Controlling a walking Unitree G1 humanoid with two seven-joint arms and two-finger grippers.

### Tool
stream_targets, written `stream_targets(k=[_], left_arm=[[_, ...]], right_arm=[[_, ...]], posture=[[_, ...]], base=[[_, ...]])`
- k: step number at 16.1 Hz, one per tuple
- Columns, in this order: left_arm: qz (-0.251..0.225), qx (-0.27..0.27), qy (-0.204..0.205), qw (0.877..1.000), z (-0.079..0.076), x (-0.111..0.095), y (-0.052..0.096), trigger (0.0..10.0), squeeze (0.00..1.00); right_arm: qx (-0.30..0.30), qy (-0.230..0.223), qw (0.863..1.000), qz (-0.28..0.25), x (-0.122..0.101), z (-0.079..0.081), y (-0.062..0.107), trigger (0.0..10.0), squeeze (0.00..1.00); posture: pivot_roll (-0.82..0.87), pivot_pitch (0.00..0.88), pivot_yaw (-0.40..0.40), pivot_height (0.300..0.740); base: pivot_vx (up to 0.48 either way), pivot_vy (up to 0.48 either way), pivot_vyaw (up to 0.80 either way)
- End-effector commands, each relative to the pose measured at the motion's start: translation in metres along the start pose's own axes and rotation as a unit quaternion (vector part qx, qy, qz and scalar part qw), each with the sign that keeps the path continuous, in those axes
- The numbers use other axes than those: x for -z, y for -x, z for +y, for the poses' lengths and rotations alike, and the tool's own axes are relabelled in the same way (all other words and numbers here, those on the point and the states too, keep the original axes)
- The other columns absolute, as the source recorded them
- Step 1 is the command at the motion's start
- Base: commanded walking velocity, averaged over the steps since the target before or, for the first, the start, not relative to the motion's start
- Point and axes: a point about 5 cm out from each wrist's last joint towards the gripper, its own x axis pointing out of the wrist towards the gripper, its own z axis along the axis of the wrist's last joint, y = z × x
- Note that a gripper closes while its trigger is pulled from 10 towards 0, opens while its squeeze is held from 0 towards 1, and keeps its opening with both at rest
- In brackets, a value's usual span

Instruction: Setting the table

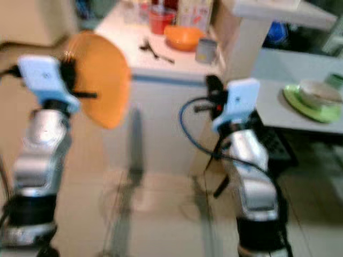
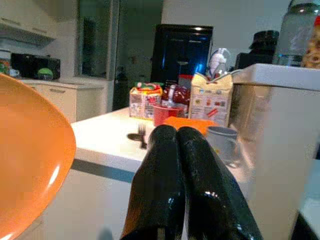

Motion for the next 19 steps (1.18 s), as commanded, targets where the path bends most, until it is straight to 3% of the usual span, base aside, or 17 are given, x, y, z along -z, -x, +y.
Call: stream_targets(k=[1, 3, 16, 19], left_arm=[[-0.038, -0.003, -0.003, 0.999, 0.003, -0.016, -0.004, 10.0, 0.0], [-0.038, -0.006, -0.004, 0.999, 0.003, -0.016, -0.005, 10.0, 0.0], [-0.029, -0.015, -0.019, 0.999, 0.012, -0.012, -0.01, 10.0, 0.0], [-0.028, -0.016, -0.029, 0.999, 0.016, -0.012, -0.012, 10.0, 0.0]], right_arm=[[0.002, 0.004, 1.0, -0.011, -0.005, 0.0, -0.002, 10.0, 0.0], [0.01, 0.003, 1.0, -0.009, -0.003, -0.002, -0.002, 10.0, 0.0], [0.062, -0.019, 0.998, 0.011, 0.007, -0.008, 0.006, 10.0, 0.0], [0.063, -0.028, 0.998, 0.013, 0.01, -0.003, 0.009, 10.0, 0.0]], posture=[[0.03, 0.0, -0.059, 0.74], [0.04, 0.0, -0.063, 0.74], [0.03, 0.0, -0.036, 0.74], [0.05, 0.0, -0.032, 0.74]], base=[[0.0, -0.48, 0.8], [0.0, -0.48, 0.8], [0.0, -0.48, 0.0], [0.0, -0.48, 0.0]])
